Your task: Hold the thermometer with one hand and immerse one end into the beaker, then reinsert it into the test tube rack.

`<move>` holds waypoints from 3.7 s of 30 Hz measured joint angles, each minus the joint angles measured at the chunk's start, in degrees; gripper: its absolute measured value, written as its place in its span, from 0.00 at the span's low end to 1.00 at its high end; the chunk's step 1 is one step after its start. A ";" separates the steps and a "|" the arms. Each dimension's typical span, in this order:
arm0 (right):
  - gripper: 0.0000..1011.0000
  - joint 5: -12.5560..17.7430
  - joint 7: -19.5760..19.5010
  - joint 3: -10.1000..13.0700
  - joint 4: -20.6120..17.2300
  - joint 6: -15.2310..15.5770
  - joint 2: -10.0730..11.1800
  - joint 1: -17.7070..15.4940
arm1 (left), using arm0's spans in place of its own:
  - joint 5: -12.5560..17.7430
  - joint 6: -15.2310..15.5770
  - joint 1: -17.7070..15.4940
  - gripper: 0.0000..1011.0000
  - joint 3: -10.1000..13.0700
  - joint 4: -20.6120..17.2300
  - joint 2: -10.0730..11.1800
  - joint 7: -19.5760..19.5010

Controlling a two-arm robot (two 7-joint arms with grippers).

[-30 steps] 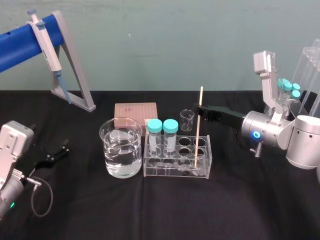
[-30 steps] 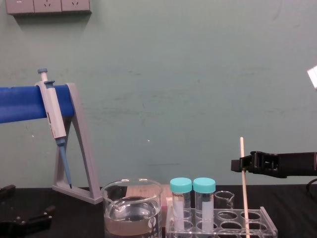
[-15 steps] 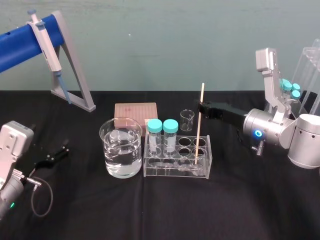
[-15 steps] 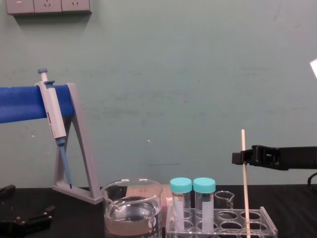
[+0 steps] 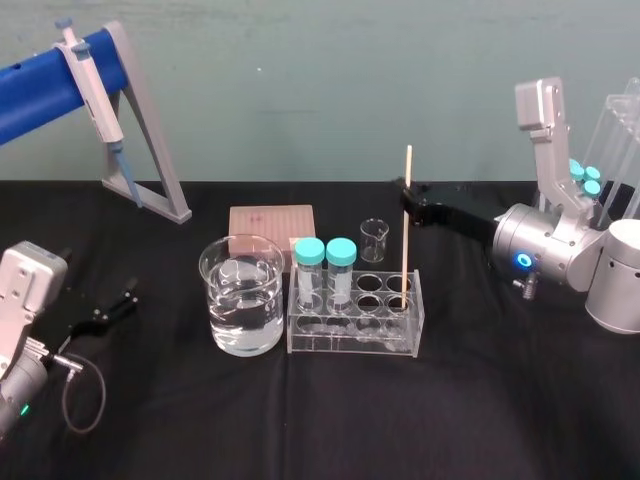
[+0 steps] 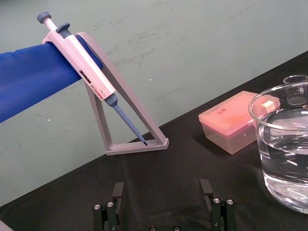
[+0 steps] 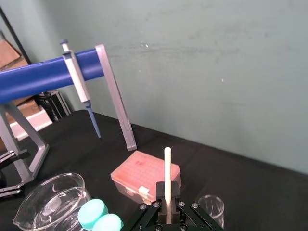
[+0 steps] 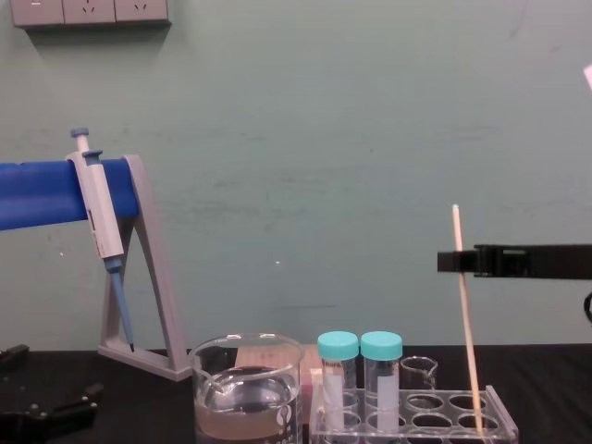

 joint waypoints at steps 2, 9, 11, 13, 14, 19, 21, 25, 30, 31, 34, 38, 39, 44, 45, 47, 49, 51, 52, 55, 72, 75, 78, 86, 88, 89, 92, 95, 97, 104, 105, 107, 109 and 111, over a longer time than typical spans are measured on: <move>0.05 -0.81 -0.31 0.07 -1.04 -0.42 0.33 -0.32 | 0.00 0.00 0.00 0.99 0.00 0.00 0.00 0.00; 0.05 -2.57 -1.00 1.60 -6.53 -1.82 1.47 -1.75 | 0.00 0.00 0.00 0.99 0.00 0.00 0.00 0.00; 0.05 -2.57 -0.98 2.35 -7.72 -1.91 1.50 -1.90 | 0.00 0.00 0.00 0.99 0.00 0.00 0.00 0.00; 0.05 -2.53 -0.93 3.01 -8.92 -2.01 1.51 -2.01 | 0.00 0.00 0.00 0.99 0.00 0.00 0.00 0.00; 0.05 -2.52 -0.92 3.24 -9.33 -2.05 1.51 -2.04 | 0.00 0.00 0.00 0.99 0.00 0.00 0.00 0.00; 0.05 -2.40 -0.41 3.92 -11.77 -2.51 1.25 -1.95 | 0.00 0.00 0.00 0.99 0.00 0.00 0.00 0.00; 0.05 -2.44 -0.06 3.91 -12.55 -2.90 1.00 -1.67 | 0.00 0.00 0.00 0.99 0.00 0.00 0.00 0.00; 0.05 -3.41 1.68 2.51 -13.84 -4.12 -0.14 -0.06 | 0.00 0.00 0.00 0.99 0.00 0.00 0.00 0.00; 0.05 -4.45 3.50 -0.20 -13.95 -4.24 -2.31 2.38 | 0.00 0.00 0.00 0.99 0.00 0.00 0.00 0.00; 0.05 -4.63 3.66 -0.55 -13.91 -4.30 -2.58 2.62 | 0.00 0.00 0.00 0.99 0.00 0.00 0.00 0.00; 0.05 -5.77 4.33 -2.40 -13.11 -4.98 -4.27 3.87 | 0.00 0.00 0.00 0.99 0.00 0.00 0.00 0.00; 0.05 -7.09 4.81 -4.46 -11.10 -5.60 -6.58 5.32 | 0.00 0.00 0.00 0.99 0.00 0.00 0.00 0.00; 0.05 -7.69 4.90 -5.24 -10.10 -6.02 -7.55 5.79 | 0.00 0.00 0.00 0.99 0.00 0.00 0.00 0.00; 0.05 -9.47 5.38 -7.07 -6.33 -7.80 -10.54 6.74 | 0.00 0.00 0.00 0.99 0.00 0.00 0.00 0.00; 0.05 -9.70 5.48 -7.28 -5.73 -8.08 -10.94 6.82 | 0.00 0.00 0.00 0.99 0.00 0.00 0.00 0.00; 0.05 -10.38 5.85 -7.84 -3.62 -9.18 -12.33 6.97 | 0.00 0.00 0.00 0.99 0.00 0.00 0.00 0.00; 0.05 -10.66 6.13 -8.03 -2.24 -10.01 -13.17 6.98 | 0.00 0.00 0.00 0.99 0.00 0.00 0.00 0.00; 0.05 -11.07 6.46 -8.13 -0.45 -11.48 -14.24 6.79 | 0.00 0.00 0.00 0.99 0.00 0.00 0.00 0.00; 0.05 -11.16 6.70 -8.13 0.18 -12.30 -14.63 6.62 | 0.00 0.00 0.00 0.99 0.00 0.00 0.00 0.00; 0.05 -11.27 7.46 -7.91 2.10 -14.45 -15.65 5.98 | 0.00 0.00 0.00 0.99 0.00 0.00 0.00 0.00; 0.05 -13.97 8.30 -6.29 7.47 -18.53 -17.43 4.05 | 0.00 0.00 0.00 0.99 0.00 0.00 0.00 0.00; 0.05 -14.55 8.81 -5.95 8.74 -19.82 -17.92 3.90 | 0.00 0.00 0.00 0.99 0.00 0.00 0.00 0.00; 0.05 -14.95 8.98 -5.78 9.53 -20.41 -18.22 3.86 | 0.00 0.00 0.00 0.99 0.00 0.00 0.00 0.00; 0.05 -16.52 9.24 -5.38 11.59 -21.28 -19.12 3.69 | 0.00 0.00 0.00 0.99 0.00 0.00 0.00 0.00; 0.05 -16.68 9.43 -5.12 12.02 -21.28 -19.32 3.58 | 0.00 0.00 0.00 0.99 0.00 0.00 0.00 0.00; 0.05 -16.74 9.48 -5.05 12.15 -21.28 -19.38 3.54 | 0.00 0.00 0.00 0.99 0.00 0.00 0.00 0.00; 0.05 -16.87 9.64 -4.81 12.29 -21.26 -19.48 3.32 | 0.00 0.00 0.00 0.99 0.00 0.00 0.00 0.00; 0.05 -16.97 9.83 -4.43 12.42 -21.16 -19.53 3.00 | 0.00 0.00 0.00 0.99 0.00 0.00 0.00 0.00; 0.05 -16.97 10.05 -4.30 12.51 -21.14 -19.53 2.91 | 0.00 0.00 0.00 0.99 0.00 0.00 0.00 0.00; 0.05 -16.98 10.09 -4.35 12.51 -21.06 -19.53 2.91 | 0.00 0.00 0.00 0.99 0.00 0.00 0.00 0.00; 0.05 -16.97 10.08 -4.36 12.51 -21.06 -19.52 2.92 | 0.00 0.00 0.00 0.99 0.00 0.00 0.00 0.00; 0.05 -16.97 10.07 -4.39 12.49 -21.04 -19.52 2.94 | 0.00 0.00 0.00 0.99 0.00 0.00 0.00 0.00; 0.05 -16.97 10.07 -4.41 12.46 -21.03 -19.51 2.97 | 0.00 0.00 0.00 0.99 0.00 0.00 0.00 0.00; 0.05 -16.96 10.05 -4.43 12.46 -21.02 -19.50 2.98 | 0.00 0.00 0.00 0.99 0.00 0.00 0.00 0.00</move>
